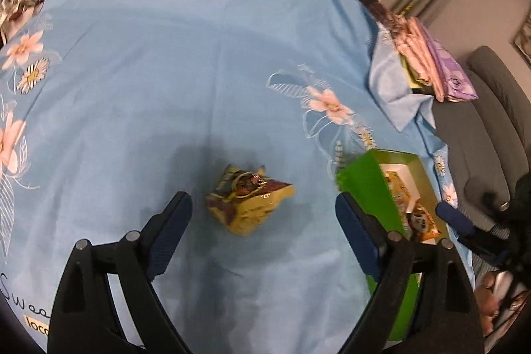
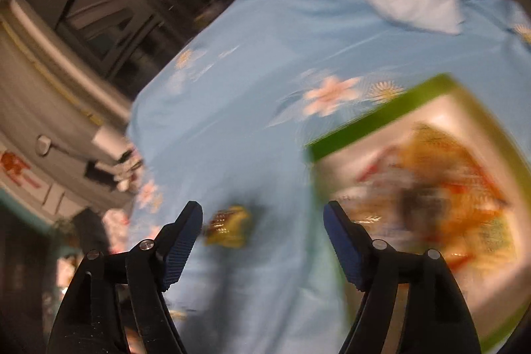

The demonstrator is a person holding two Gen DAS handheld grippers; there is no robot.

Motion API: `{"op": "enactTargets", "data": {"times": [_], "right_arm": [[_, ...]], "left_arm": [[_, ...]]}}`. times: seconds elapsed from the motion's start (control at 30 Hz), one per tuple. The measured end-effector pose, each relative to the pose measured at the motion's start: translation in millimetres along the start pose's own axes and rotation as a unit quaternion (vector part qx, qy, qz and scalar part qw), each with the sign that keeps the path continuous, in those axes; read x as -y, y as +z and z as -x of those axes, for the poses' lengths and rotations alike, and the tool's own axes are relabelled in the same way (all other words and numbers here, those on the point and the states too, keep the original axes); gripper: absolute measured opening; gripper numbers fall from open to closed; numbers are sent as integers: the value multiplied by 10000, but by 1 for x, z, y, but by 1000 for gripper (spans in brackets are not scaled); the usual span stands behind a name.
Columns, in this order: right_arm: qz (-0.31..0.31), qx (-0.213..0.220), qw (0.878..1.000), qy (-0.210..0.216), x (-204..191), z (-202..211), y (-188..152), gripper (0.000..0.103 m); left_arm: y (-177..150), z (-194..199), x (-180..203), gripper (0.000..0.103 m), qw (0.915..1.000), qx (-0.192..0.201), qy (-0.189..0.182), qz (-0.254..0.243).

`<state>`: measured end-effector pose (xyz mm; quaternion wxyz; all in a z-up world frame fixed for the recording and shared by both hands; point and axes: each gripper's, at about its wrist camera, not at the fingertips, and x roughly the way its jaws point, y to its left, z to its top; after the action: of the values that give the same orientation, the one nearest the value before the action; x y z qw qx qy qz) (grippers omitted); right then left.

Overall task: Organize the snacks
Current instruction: 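Move the right gripper to the gold-and-yellow wrapper, then grasp the gold-and-yellow wrapper with the right gripper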

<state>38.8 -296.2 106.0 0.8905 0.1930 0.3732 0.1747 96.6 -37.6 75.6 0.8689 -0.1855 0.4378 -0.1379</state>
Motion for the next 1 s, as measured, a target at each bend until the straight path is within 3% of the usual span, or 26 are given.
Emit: {"op": "enactTargets", "data": {"times": [0.2, 0.43, 0.57, 0.8, 1.0], "right_arm": [[285, -904, 9955, 57, -35, -87, 7, 76], [361, -1646, 9857, 17, -40, -160, -7, 76], [328, -1837, 9823, 151, -40, -176, -17, 73], [407, -2000, 9784, 327, -38, -184, -26, 58], [331, -1938, 9793, 477, -40, -181, -29, 52]], "left_arm": [[1, -13, -10, 88, 9998, -177, 5, 69], [-3, -31, -18, 87, 9989, -447, -1, 111], [-6, -38, -21, 84, 9982, -577, 26, 132], [-11, -42, -25, 57, 9974, -698, -83, 185], [-13, -33, -19, 46, 9981, -609, -22, -15]]}}
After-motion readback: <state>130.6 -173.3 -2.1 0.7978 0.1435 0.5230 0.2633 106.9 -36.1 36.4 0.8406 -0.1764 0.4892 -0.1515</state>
